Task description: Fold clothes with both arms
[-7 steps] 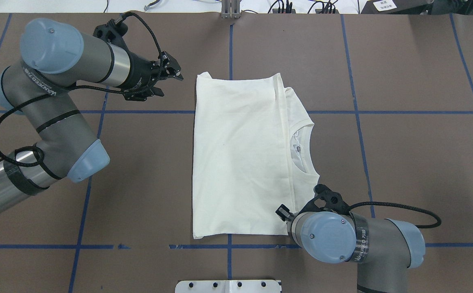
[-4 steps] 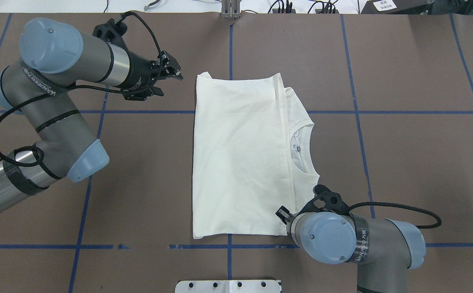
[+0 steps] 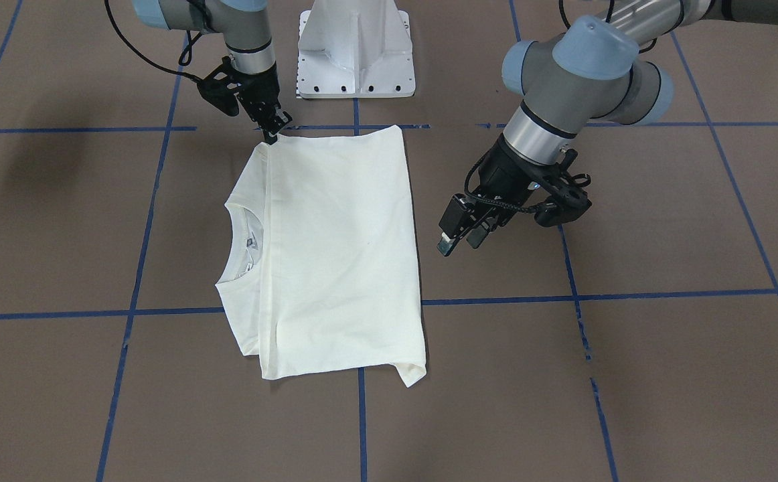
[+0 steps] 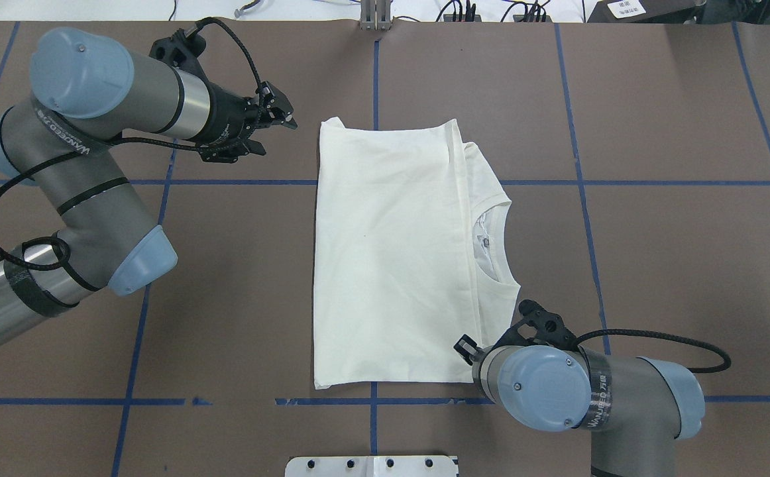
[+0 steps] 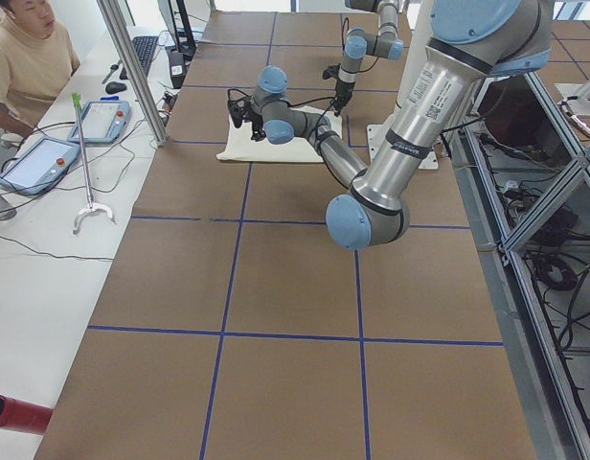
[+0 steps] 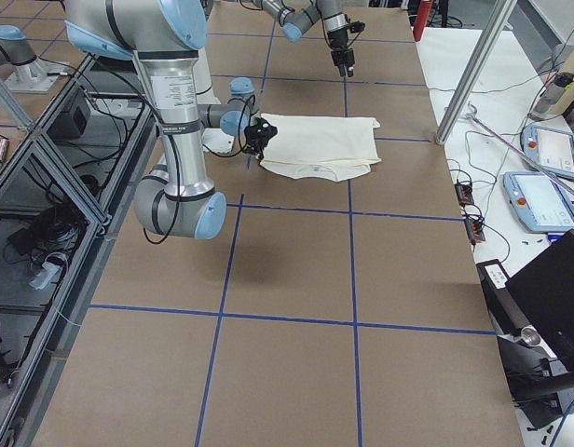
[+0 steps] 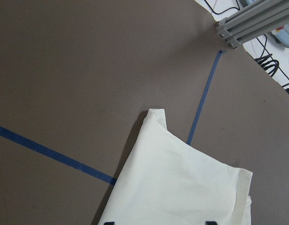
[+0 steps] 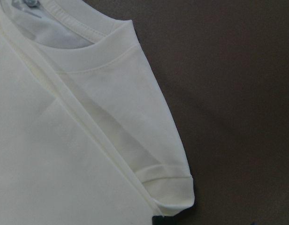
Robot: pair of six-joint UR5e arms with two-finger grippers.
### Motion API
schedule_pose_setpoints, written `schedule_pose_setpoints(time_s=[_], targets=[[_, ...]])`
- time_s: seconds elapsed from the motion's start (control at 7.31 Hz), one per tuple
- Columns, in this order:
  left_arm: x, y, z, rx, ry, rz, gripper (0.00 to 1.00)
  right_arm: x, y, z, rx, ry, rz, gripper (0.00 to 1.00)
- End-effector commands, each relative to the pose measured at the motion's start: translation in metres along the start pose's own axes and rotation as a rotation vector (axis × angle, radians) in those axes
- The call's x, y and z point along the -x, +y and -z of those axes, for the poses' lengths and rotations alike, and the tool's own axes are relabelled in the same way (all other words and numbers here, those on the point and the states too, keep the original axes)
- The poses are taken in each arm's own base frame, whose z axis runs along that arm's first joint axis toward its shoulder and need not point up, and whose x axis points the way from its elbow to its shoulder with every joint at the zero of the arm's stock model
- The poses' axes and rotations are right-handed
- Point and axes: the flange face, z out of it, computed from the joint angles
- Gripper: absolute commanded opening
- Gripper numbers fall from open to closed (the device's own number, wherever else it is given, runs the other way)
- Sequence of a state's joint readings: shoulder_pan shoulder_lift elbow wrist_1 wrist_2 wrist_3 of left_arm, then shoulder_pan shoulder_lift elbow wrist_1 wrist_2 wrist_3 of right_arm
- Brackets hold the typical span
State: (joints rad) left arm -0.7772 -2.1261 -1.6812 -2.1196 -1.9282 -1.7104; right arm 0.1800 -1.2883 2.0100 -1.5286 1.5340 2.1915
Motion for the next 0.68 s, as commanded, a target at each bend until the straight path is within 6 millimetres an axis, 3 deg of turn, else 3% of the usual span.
schedule_pose_setpoints(time_s=[0.0,0.14,0.55], targets=[[0.001,0.000,-0.001,0.001,-0.003,0.005,0.71,-0.003,-0.002,-0.005,-0.033,-0.009,0.005,0.82],[0.000,0.000,-0.001,0.001,-0.001,0.020,0.71,-0.003,-0.001,-0.007,-0.034,-0.006,0.006,0.86],[0.000,0.001,-0.002,0.002,-0.002,0.023,0.71,-0.008,0.011,-0.015,-0.030,0.011,0.023,0.86]])
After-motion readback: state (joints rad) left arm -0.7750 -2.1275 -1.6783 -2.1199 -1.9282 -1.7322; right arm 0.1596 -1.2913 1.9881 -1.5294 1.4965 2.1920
